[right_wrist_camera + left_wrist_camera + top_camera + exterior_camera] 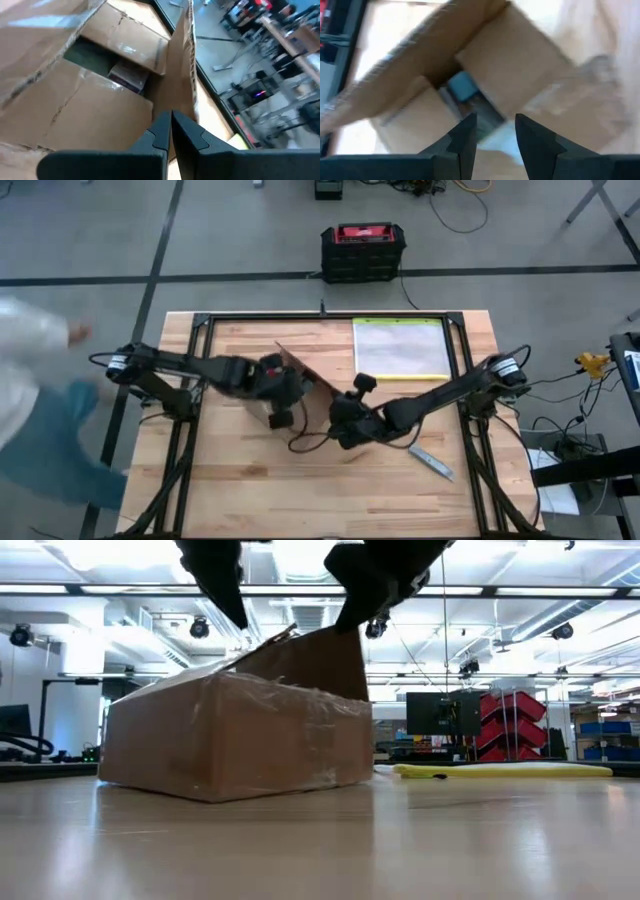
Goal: Unpack boxes
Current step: Open the brown box using the gray cutter
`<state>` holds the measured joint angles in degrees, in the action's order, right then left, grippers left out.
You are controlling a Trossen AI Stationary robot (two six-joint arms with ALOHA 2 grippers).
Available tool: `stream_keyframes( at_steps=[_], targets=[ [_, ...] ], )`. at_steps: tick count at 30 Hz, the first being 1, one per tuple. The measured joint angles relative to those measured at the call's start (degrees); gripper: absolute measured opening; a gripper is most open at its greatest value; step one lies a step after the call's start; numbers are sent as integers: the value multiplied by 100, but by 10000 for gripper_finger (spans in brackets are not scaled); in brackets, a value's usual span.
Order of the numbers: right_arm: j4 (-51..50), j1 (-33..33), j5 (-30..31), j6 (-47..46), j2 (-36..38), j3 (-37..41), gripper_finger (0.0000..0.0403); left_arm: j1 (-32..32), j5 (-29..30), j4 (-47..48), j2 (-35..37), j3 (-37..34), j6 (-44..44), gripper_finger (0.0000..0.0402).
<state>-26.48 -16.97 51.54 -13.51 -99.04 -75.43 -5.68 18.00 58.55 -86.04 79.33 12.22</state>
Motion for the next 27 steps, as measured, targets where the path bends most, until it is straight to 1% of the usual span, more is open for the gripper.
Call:
stream_keyframes(
  at_steps=[3,4,8,11,17,22,25,27],
  targets=[
    [-24,242,-591,81,52,10,0,479,-463,-43,0,-20,-363,119],
    [-28,310,-699,130,48,16,0,617,-655,-120,0,-51,-499,119],
    [-28,508,-820,413,45,21,0,1054,-1339,-272,-4,-116,-1039,119],
    [-33,623,-871,519,56,21,0,1213,-1646,-342,-57,-116,-1297,119],
    [-16,742,-1758,572,87,5,0,1234,-1952,-323,-373,-120,-1531,119],
    [-30,757,-1814,811,83,10,0,1237,-1857,-157,-830,-125,-1753,119],
    [-53,758,-1864,914,85,11,0,1247,-1863,-19,-914,-75,-1798,119],
    [-57,756,-1866,1012,89,12,0,1232,-1969,-1,-918,-32,-1806,119]
  ],
)
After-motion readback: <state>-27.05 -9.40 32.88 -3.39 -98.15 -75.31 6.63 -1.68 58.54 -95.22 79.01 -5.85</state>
